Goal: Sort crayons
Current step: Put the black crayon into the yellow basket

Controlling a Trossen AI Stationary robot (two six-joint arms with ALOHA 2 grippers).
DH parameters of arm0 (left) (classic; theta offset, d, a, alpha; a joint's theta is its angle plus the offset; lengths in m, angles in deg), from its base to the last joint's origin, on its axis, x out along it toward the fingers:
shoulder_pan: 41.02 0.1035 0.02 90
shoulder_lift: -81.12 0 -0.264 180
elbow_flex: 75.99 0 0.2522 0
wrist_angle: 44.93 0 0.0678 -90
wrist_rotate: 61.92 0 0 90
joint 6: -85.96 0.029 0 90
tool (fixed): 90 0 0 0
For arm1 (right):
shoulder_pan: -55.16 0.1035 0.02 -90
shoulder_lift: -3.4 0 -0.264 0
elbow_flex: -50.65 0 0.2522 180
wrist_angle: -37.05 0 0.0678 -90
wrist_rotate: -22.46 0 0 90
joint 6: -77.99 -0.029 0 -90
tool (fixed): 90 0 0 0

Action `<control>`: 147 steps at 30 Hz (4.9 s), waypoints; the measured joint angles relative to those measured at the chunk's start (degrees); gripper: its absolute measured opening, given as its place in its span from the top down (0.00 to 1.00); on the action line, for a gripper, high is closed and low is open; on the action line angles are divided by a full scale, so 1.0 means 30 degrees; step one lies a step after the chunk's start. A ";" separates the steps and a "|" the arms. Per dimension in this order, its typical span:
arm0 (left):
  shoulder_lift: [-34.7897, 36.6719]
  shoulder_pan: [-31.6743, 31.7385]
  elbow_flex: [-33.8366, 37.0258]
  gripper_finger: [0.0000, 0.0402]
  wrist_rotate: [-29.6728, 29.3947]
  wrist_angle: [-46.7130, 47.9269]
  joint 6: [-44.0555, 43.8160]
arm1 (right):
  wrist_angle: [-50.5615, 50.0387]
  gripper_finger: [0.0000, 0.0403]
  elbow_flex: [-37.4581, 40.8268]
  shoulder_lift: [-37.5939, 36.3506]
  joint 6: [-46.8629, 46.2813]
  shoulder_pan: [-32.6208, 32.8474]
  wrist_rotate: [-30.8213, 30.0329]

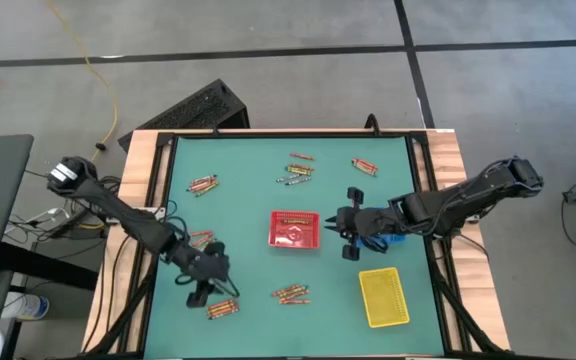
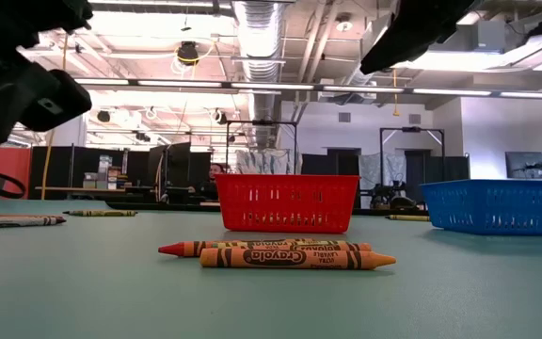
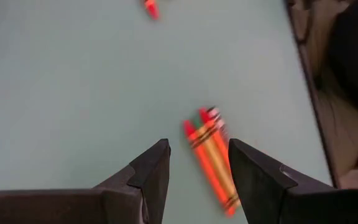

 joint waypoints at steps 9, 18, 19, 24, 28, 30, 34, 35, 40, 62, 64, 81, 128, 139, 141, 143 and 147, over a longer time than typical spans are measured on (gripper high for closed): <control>-0.2321 -0.1359 -0.0055 0.62 -0.0098 -0.2881 -0.2008 | 0.0888 0.83 -0.0029 0.1313 -0.1099 0.1801 -0.0441; -0.3164 -0.2948 -0.2457 0.62 -0.2049 -0.1179 -0.0802 | 0.4143 0.83 -0.0015 0.4417 -0.1003 0.3819 -0.1049; -0.3172 -0.3130 -0.2682 0.62 -0.2566 -0.0941 -0.0711 | 0.4476 0.83 -0.0015 0.4648 -0.1002 0.4021 -0.1045; -0.3056 -0.3960 -0.3262 0.62 -0.5228 0.0763 -0.0987 | 0.6242 0.83 -0.0015 0.5329 -0.0996 0.4926 -0.1042; -0.3185 -0.4321 -0.3264 0.62 -0.6098 0.1688 -0.1951 | 0.7120 0.83 -0.0015 0.5297 -0.0996 0.5489 -0.1114; -0.3397 -0.4511 -0.3264 0.62 -0.6553 0.1812 -0.2394 | 0.7130 0.83 -0.0015 0.5268 -0.0994 0.5717 -0.1463; -0.4212 -0.4999 -0.3249 0.62 -0.6608 0.0588 -0.2248 | 0.7062 0.83 -0.0015 0.5280 -0.0981 0.5875 -0.1625; -0.4493 -0.5117 -0.3253 0.62 -0.6542 -0.0077 -0.2029 | 0.7058 0.83 -0.0015 0.5282 -0.0965 0.5822 -0.1634; -0.5969 -0.5820 -0.3264 0.62 -0.6097 -0.1705 -0.1362 | 0.6866 0.83 -0.0015 0.5282 -0.0921 0.5526 -0.1681; -0.7244 -0.6459 -0.3242 0.62 -0.6604 -0.0743 -0.3014 | 0.6851 0.83 -0.0015 0.5282 -0.0942 0.5414 -0.1606; -0.7244 -0.6465 -0.3242 0.62 -0.6598 -0.0778 -0.3144 | 0.6851 0.83 -0.0015 0.5282 -0.0945 0.5411 -0.1608; -0.7237 -0.6465 -0.3242 0.62 -0.6438 -0.0764 -0.3285 | 0.6785 0.83 -0.0015 0.5282 -0.0960 0.5414 -0.1472; -0.5475 -0.6431 -0.3235 0.62 -0.7356 -0.2041 -0.0347 | 0.7079 0.83 -0.0015 0.5289 -0.0989 0.5410 -0.1457; -0.8278 -0.7221 -0.3235 0.62 -0.8012 -0.3445 -0.2860 | 0.7349 0.83 -0.0015 0.5289 -0.1436 0.5470 -0.1457; -0.8483 -0.7306 -0.3235 0.62 -0.8342 -0.3423 -0.2977 | 0.7352 0.83 -0.0015 0.5289 -0.1440 0.5540 -0.1459; -0.8570 -0.7383 -0.3235 0.62 -0.8690 -0.3397 -0.3049 | 0.7347 0.83 -0.0015 0.5289 -0.1440 0.5643 -0.1463; -0.8570 -0.7434 -0.3235 0.62 -0.9106 -0.3422 -0.2611 | 0.7353 0.83 -0.0015 0.5289 -0.1448 0.5689 -0.1457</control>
